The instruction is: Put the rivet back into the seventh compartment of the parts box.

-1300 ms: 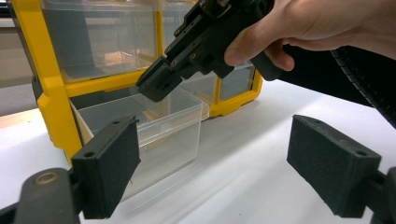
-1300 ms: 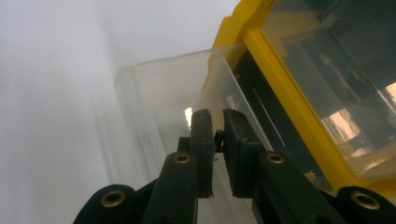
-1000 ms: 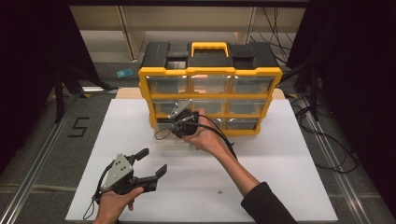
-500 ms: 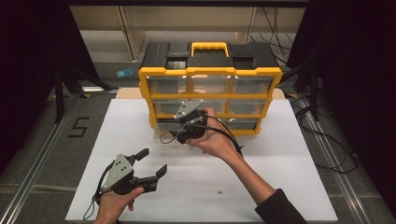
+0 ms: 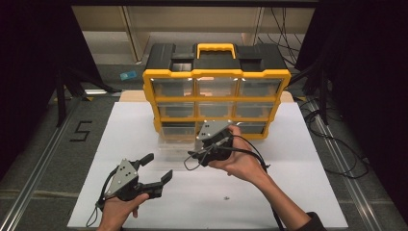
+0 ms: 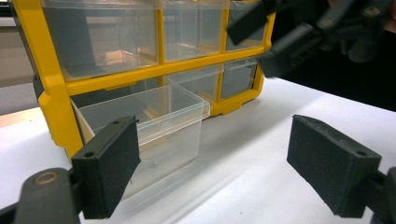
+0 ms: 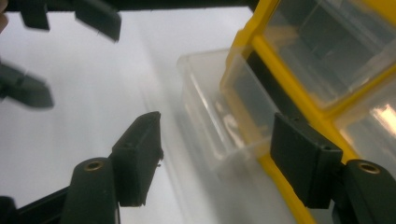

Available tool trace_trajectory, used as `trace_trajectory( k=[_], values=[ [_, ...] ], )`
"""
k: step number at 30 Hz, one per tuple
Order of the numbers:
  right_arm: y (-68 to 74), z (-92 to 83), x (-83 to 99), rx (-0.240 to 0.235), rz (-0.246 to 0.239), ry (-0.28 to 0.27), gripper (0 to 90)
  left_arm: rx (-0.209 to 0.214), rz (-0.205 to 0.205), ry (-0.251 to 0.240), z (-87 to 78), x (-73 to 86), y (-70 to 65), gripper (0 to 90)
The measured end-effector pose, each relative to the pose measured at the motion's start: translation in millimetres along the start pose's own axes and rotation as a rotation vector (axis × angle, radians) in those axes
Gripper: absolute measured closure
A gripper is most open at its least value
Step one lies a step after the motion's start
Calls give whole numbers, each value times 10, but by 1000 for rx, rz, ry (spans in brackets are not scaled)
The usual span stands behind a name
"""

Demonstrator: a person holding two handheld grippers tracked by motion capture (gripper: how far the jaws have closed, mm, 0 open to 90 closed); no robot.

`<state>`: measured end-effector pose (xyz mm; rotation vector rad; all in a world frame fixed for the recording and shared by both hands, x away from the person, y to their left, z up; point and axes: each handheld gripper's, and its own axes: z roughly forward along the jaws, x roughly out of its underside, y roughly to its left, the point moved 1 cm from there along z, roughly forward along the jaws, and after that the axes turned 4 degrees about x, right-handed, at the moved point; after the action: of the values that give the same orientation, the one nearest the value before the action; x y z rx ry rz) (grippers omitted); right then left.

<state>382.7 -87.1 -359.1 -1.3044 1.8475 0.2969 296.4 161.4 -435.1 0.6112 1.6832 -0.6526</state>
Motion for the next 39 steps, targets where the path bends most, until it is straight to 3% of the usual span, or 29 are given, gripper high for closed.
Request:
trace_trajectory(
  k=[13, 21, 39],
  values=[
    [25, -140, 331, -28, 42, 59, 318, 1, -2, -2, -4, -2, -1, 168],
    [113, -183, 484, -50, 31, 115, 313, 2, -1, -3, -6, -3, -3, 167],
    [330, -143, 902, -158, -17, 289, 345, 3, 4, -3, -8, -5, -9, 167]
  ],
)
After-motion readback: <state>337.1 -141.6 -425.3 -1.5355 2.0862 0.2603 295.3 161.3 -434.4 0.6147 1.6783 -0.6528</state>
